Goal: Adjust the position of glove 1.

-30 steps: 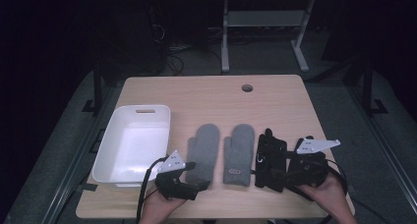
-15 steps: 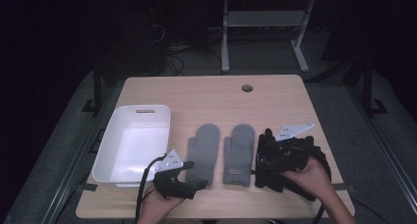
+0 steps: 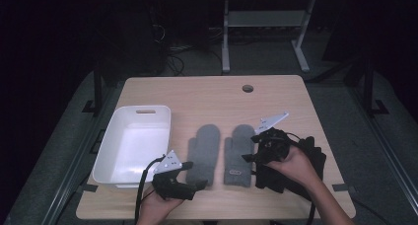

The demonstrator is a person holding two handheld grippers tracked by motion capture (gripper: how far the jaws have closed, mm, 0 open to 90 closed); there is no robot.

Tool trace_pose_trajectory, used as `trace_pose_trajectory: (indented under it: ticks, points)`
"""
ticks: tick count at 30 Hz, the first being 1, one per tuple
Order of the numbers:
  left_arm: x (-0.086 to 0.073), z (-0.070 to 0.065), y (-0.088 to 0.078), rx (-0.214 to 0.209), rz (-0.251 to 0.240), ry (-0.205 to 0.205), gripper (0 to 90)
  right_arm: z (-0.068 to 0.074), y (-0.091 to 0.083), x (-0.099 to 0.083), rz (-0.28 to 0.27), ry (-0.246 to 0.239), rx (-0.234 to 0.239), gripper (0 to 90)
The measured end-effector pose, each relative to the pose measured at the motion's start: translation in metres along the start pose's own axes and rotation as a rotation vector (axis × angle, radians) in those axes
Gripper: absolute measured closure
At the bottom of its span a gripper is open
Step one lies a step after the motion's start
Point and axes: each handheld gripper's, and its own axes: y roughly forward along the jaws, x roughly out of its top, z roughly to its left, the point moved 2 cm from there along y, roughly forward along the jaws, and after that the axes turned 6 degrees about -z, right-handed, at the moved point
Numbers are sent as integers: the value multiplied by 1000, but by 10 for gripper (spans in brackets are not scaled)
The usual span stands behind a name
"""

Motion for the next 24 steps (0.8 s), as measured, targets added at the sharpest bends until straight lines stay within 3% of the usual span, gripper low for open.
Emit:
trace_pose_trajectory:
  ticks: [7, 13, 20, 24]
  points:
    - [0, 1, -1, 2, 3, 0, 182, -2, 22, 6, 67, -32, 31, 294]
    - [0, 1, -1, 10, 7, 4, 182, -6, 40, 7, 115, -80, 16, 322]
    - [0, 0, 0, 7, 4, 2, 183, -17, 60, -2, 214, -74, -1, 357]
    - [0, 0, -1, 8, 2, 1, 183, -20, 67, -6, 227, -67, 6, 382]
